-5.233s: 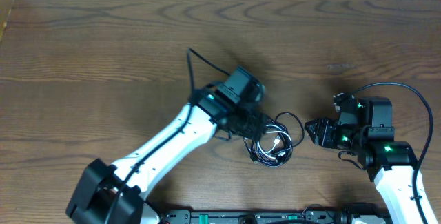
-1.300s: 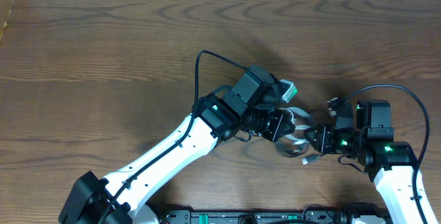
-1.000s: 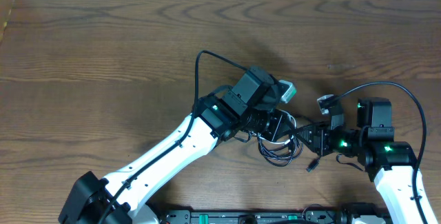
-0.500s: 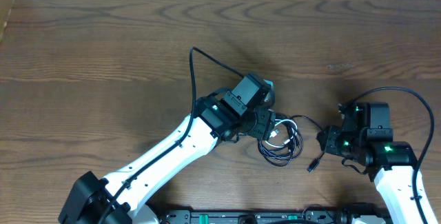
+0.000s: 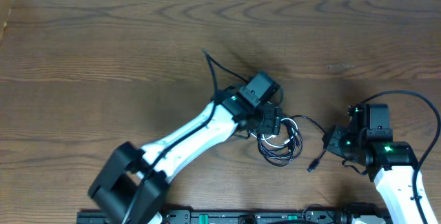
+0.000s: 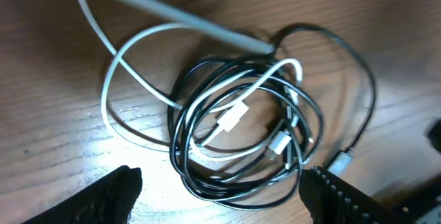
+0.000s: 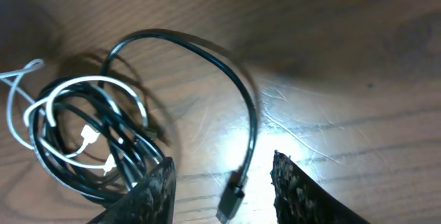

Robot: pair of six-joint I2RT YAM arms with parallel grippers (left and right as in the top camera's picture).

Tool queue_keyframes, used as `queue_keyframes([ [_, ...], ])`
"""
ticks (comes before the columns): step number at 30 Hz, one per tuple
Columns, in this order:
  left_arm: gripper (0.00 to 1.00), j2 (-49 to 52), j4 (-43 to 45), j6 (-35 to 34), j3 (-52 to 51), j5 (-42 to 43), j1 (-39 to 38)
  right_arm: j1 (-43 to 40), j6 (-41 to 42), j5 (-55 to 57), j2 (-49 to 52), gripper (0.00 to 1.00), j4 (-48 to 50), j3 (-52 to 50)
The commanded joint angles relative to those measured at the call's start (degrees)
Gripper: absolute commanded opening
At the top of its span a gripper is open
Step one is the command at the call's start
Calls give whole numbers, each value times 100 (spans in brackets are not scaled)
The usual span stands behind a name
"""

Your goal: Untangle cables

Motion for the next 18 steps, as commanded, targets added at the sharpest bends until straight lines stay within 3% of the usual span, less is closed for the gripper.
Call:
queue_keyframes([
  [1, 78, 221, -61, -173, 433, 85, 13, -9, 566, 551, 2, 43, -212, 0],
  [8, 78, 601, 131, -339, 435, 85, -85, -46, 1062, 1534, 2, 57, -699, 0],
  [18, 72, 925, 645, -339, 435, -44, -717, -131, 1062, 1497, 2, 59, -691, 0],
])
